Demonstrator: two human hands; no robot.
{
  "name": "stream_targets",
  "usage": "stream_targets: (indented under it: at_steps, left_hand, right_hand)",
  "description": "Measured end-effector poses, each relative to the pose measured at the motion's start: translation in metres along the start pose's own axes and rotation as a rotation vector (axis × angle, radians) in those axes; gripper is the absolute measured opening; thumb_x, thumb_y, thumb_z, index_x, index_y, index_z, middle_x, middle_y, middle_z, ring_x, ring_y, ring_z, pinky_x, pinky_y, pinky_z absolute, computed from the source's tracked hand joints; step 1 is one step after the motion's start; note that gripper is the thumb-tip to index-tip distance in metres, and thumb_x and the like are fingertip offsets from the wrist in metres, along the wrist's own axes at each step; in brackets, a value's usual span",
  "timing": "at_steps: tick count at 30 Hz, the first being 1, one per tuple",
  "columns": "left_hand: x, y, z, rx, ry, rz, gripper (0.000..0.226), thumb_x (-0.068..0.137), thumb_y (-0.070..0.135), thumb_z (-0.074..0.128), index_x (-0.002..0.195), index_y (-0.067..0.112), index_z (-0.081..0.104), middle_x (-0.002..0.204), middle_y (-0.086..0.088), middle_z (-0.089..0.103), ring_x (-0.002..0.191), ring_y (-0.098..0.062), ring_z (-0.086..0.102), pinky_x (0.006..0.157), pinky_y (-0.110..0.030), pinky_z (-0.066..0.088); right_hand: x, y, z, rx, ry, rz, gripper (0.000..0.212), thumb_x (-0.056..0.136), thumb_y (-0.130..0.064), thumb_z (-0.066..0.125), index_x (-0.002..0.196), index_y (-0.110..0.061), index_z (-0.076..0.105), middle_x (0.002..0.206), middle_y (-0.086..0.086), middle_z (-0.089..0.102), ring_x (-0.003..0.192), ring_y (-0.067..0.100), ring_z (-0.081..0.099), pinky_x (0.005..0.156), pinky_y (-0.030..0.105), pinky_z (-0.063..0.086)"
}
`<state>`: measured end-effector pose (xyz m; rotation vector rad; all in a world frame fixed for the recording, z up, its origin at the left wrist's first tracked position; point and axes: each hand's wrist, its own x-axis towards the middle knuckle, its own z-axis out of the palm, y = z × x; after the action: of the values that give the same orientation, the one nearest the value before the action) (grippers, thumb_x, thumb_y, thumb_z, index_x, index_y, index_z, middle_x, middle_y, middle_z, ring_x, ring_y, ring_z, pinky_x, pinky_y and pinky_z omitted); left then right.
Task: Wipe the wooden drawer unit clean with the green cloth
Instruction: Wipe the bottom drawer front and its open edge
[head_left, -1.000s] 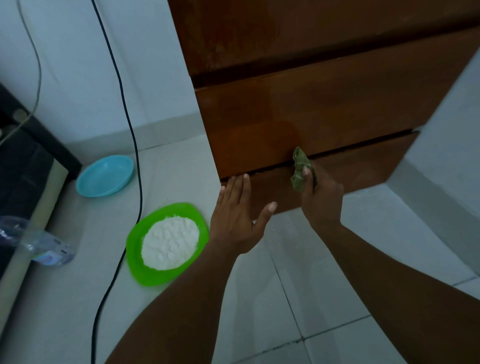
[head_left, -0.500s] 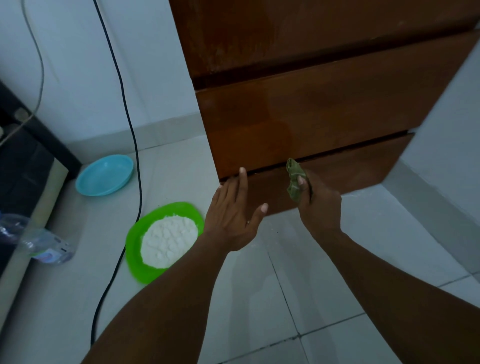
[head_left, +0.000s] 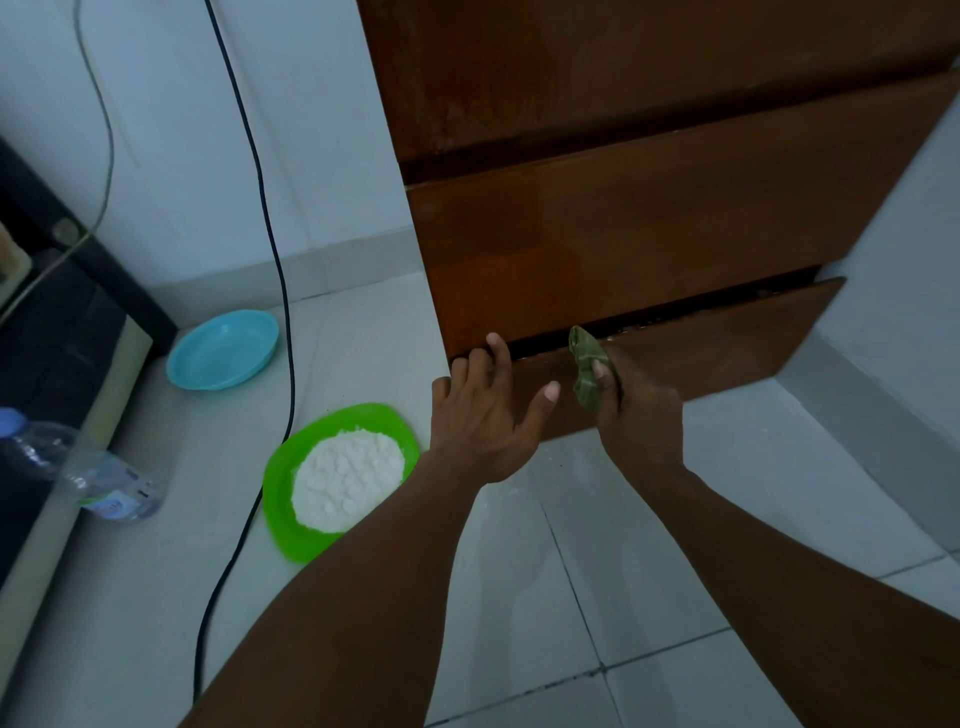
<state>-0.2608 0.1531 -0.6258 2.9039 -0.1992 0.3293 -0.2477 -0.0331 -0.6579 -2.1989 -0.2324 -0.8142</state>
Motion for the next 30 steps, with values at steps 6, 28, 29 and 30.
stream_targets:
  at_steps: [6, 28, 29, 30]
  left_hand:
    - [0.005, 0.005, -0.007, 0.056, -0.025, -0.012, 0.1, 0.089, 0.079, 0.006, 0.156, 0.005, 0.017, 0.124, -0.006, 0.044, 0.106, -0.023, 0.039, 0.086, -0.039, 0.028]
    - [-0.039, -0.012, -0.001, -0.191, -0.049, 0.076, 0.069, 0.099, 0.04, 0.015, 0.158, 0.004, 0.016, 0.167, -0.014, 0.015, 0.156, -0.024, 0.005, 0.126, -0.04, 0.008]
    - [-0.04, -0.012, 0.0, -0.185, -0.041, 0.081, 0.071, 0.098, 0.041, 0.012, 0.158, 0.004, 0.015, 0.167, -0.014, 0.014, 0.156, -0.024, 0.004, 0.126, -0.039, 0.007]
    - [-0.04, -0.012, 0.001, -0.178, -0.03, 0.086, 0.073, 0.097, 0.043, 0.011, 0.158, 0.004, 0.016, 0.167, -0.014, 0.015, 0.156, -0.023, 0.004, 0.126, -0.039, 0.007]
  right_hand:
    - [0.001, 0.0, -0.008, -0.051, -0.015, -0.032, 0.035, 0.105, -0.029, 0.044, 0.128, -0.013, 0.065, 0.102, 0.005, 0.075, 0.081, 0.022, 0.07, 0.065, 0.021, 0.041]
    - [0.004, -0.023, 0.026, -0.281, -0.455, -0.307, 0.057, 0.105, -0.047, 0.022, 0.145, -0.016, 0.049, 0.153, 0.006, 0.048, 0.148, 0.023, 0.033, 0.123, 0.045, 0.018]
    - [0.005, -0.023, 0.027, -0.3, -0.45, -0.314, 0.058, 0.105, -0.047, 0.02, 0.146, -0.017, 0.048, 0.153, 0.005, 0.047, 0.148, 0.023, 0.033, 0.123, 0.046, 0.018]
    - [0.006, -0.022, 0.027, -0.317, -0.449, -0.327, 0.057, 0.106, -0.047, 0.019, 0.147, -0.018, 0.048, 0.154, 0.004, 0.047, 0.148, 0.023, 0.033, 0.123, 0.046, 0.02]
